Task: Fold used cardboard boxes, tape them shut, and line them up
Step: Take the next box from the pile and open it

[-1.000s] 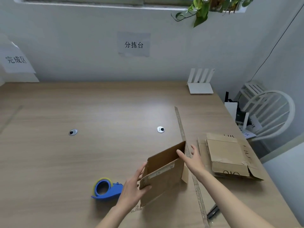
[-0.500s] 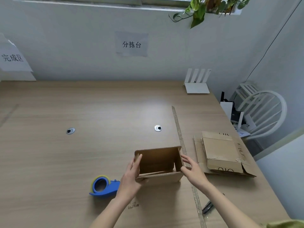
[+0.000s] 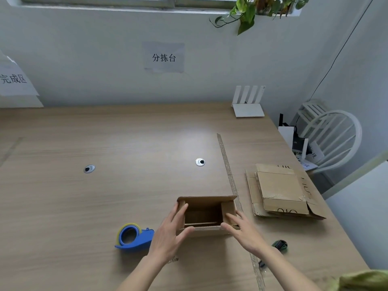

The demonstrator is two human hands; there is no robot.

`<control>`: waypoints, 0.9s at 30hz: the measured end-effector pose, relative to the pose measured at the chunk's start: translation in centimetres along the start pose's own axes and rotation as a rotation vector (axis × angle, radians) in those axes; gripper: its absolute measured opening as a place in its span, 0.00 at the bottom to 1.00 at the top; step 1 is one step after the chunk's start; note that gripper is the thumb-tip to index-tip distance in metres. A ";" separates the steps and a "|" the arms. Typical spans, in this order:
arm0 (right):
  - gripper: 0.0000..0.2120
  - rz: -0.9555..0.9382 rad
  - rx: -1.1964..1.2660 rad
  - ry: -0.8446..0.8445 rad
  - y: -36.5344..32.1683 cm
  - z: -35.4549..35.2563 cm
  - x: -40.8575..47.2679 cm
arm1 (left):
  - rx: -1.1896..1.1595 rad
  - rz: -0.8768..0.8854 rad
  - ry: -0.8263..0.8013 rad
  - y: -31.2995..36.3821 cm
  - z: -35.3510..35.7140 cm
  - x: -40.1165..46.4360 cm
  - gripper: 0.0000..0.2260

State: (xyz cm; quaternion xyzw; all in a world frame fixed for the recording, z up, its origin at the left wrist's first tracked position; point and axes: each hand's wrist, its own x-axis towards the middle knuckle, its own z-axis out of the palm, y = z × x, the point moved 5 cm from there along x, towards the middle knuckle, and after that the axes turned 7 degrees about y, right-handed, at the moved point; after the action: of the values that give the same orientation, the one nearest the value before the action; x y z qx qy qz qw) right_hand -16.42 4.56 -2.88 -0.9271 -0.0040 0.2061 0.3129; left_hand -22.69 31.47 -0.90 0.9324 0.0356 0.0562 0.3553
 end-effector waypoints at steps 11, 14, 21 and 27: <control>0.37 -0.007 -0.041 0.190 -0.6 1.7 2.0 | 0.065 -0.116 0.015 -2.5 2.3 1.8 0.28; 0.26 -0.032 -0.010 0.325 -0.5 1.2 1.9 | 0.079 -0.155 0.049 -2.7 3.0 2.3 0.22; 0.28 0.028 -0.072 0.524 -0.1 0.3 2.6 | 0.099 -0.167 0.215 -3.3 3.8 2.6 0.24; 0.39 -0.326 -0.257 0.484 -1.2 0.7 4.1 | 0.197 -0.066 0.237 -4.2 4.0 3.2 0.41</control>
State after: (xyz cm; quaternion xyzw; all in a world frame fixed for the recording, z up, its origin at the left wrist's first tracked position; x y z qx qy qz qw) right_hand -12.78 6.52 -4.29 -0.9684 -0.1039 -0.0754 0.2139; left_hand -19.07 32.36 -6.39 0.9478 0.1133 0.1502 0.2573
